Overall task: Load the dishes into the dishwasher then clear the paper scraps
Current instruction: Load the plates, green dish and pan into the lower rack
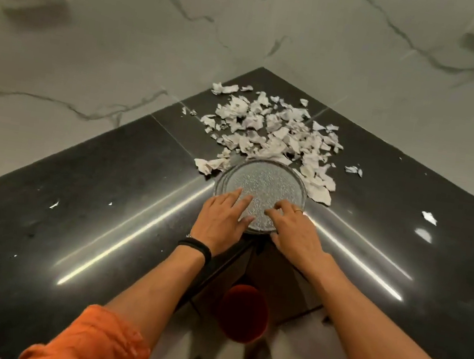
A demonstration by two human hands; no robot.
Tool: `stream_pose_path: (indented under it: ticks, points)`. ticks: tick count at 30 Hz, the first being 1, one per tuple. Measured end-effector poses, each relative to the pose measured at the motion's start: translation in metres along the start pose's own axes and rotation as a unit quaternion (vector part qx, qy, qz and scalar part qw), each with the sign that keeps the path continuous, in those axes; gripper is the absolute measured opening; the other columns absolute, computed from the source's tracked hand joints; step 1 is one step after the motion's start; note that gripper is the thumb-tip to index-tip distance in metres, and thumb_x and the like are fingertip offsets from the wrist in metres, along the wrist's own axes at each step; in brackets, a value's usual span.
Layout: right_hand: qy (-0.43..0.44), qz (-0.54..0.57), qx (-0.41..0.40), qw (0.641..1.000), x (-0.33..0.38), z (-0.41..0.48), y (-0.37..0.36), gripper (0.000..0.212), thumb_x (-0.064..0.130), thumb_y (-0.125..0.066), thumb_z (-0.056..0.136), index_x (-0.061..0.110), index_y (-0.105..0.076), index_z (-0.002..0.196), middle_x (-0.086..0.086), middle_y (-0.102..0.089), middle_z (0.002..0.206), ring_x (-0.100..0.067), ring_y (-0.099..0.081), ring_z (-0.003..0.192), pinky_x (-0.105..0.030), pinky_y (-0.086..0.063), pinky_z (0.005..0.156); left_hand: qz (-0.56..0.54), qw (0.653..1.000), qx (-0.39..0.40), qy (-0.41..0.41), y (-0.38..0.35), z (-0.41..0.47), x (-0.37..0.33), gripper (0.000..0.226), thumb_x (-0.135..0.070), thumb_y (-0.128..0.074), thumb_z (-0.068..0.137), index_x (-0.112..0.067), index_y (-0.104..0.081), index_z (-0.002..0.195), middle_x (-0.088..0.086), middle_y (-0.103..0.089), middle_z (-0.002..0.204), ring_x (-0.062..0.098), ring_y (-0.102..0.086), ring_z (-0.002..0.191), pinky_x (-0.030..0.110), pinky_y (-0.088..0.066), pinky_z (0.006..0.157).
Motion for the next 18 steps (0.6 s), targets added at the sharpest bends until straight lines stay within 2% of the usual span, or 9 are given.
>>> stream_pose_path:
  ticks: [4, 8, 11, 15, 18]
  points:
    - [0.051, -0.037, 0.004, 0.998, -0.025, 0.008, -0.02, 0.032, 0.014, -0.061, 0.09, 0.02, -0.058, 0.121, -0.005, -0.055, 0.121, -0.028, -0.056, 0.109, -0.039, -0.048, 0.085, -0.024, 0.999, 0.014, 0.039, -0.011, 0.011, -0.004, 0.059, -0.062, -0.022, 0.102, -0.032, -0.035, 0.152, 0.005, -0.035, 0.16, 0.025, -0.037, 0.144, 0.044, -0.032, 0.116]
    - [0.137, -0.048, -0.007, 0.989, -0.045, 0.012, -0.018, 0.014, 0.019, -0.066, 0.089, 0.021, -0.061, 0.102, -0.001, -0.061, 0.098, -0.025, -0.061, 0.091, -0.037, -0.045, 0.074, -0.057, 0.997, 0.029, 0.038, -0.019, 0.022, -0.016, 0.067, -0.069, -0.013, 0.099, -0.034, -0.031, 0.153, 0.004, -0.032, 0.161, 0.024, -0.034, 0.145, 0.048, -0.03, 0.118]
    - [0.185, -0.03, -0.005, 0.982, -0.054, 0.014, -0.011, 0.013, 0.016, -0.066, 0.086, 0.019, -0.061, 0.097, -0.001, -0.059, 0.092, -0.022, -0.059, 0.085, -0.034, -0.042, 0.07, -0.071, 0.996, 0.037, 0.03, -0.025, 0.031, -0.024, 0.069, -0.074, -0.013, 0.098, -0.037, -0.029, 0.154, 0.002, -0.032, 0.162, 0.021, -0.03, 0.148, 0.05, -0.027, 0.119]
    - [0.15, -0.033, -0.071, 0.986, -0.056, 0.014, -0.003, 0.029, 0.005, -0.073, 0.072, 0.015, -0.058, 0.094, -0.004, -0.058, 0.089, -0.026, -0.057, 0.082, -0.039, -0.05, 0.065, -0.088, 0.995, 0.033, 0.025, -0.021, 0.038, -0.028, 0.075, -0.077, -0.009, 0.095, -0.037, -0.032, 0.153, 0.001, -0.036, 0.16, 0.02, -0.033, 0.146, 0.049, -0.029, 0.117]
    - [0.095, -0.054, -0.13, 0.985, -0.053, 0.01, 0.006, 0.031, 0.007, -0.078, 0.075, 0.018, -0.054, 0.092, -0.003, -0.058, 0.085, -0.026, -0.058, 0.078, -0.039, -0.048, 0.062, -0.075, 0.997, 0.019, -0.012, -0.012, 0.037, -0.029, 0.074, -0.075, -0.01, 0.096, -0.035, -0.037, 0.152, 0.0, -0.041, 0.157, 0.019, -0.035, 0.143, 0.048, -0.027, 0.117]
Point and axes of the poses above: each hand's wrist, its own z-axis towards the middle knuckle, its own y-axis out of the back of the hand, x = y × z, the point moved 1 cm from there along z, towards the middle knuckle
